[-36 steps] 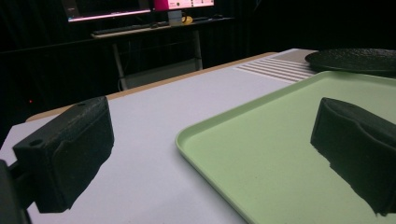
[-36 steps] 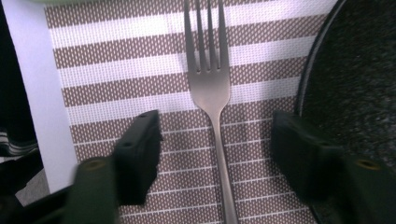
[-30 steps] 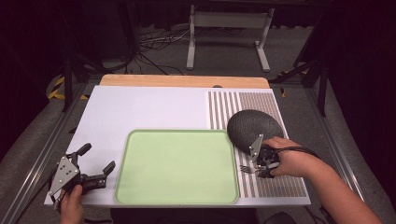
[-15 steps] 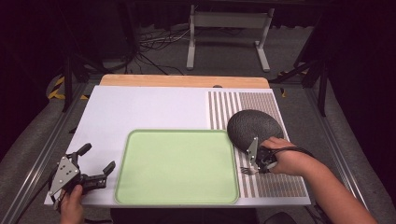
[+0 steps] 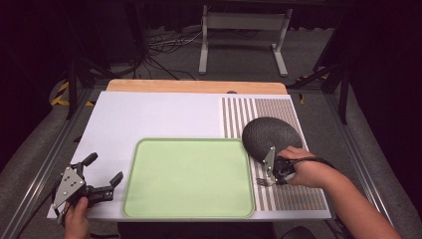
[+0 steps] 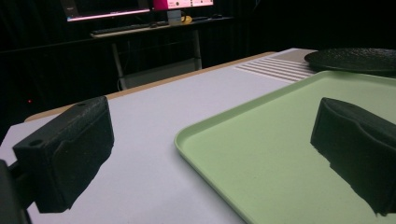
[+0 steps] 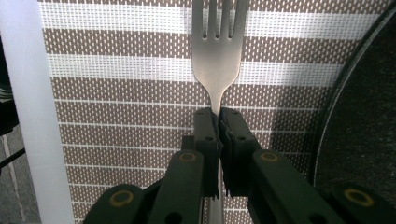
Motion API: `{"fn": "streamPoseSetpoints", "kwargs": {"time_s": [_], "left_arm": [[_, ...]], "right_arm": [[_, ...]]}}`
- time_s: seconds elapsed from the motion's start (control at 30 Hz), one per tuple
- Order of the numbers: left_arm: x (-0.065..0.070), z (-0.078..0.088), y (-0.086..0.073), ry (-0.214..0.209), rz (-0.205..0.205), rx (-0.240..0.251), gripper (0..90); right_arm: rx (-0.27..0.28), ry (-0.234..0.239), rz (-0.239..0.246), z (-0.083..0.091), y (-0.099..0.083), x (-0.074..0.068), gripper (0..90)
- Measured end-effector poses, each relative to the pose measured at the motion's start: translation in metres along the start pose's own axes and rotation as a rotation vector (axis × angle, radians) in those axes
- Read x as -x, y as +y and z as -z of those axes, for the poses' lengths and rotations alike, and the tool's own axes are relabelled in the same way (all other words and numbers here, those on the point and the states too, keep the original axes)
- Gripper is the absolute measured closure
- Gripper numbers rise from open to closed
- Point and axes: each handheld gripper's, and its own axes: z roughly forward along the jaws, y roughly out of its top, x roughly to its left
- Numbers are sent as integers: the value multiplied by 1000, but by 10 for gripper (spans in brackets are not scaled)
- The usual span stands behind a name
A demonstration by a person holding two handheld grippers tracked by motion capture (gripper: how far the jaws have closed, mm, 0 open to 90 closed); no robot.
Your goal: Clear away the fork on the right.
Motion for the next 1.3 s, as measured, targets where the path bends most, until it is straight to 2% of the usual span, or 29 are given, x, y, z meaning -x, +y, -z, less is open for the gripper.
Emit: {"fn": "streamPoseSetpoints", "kwargs": {"time_s": [0.23,0.37,0.57,1.0,1.3], "left_arm": [[0,0,0,1,2,1,1],[0,0,0,2,1,0,1],[0,0,0,1,-1,0,0],[0,0,0,-1,0,-2,1],[0,0,0,-1,0,0,1]], "right_arm": [[25,-14,-21,3,-4,-1,857],[52,-26,-45,14,-4,-2,858],[85,-57,-44,31,-4,-2,858],[131,-89,-60,53,1,-6,859],[189,-112,-81,71,7,-9,859]]}}
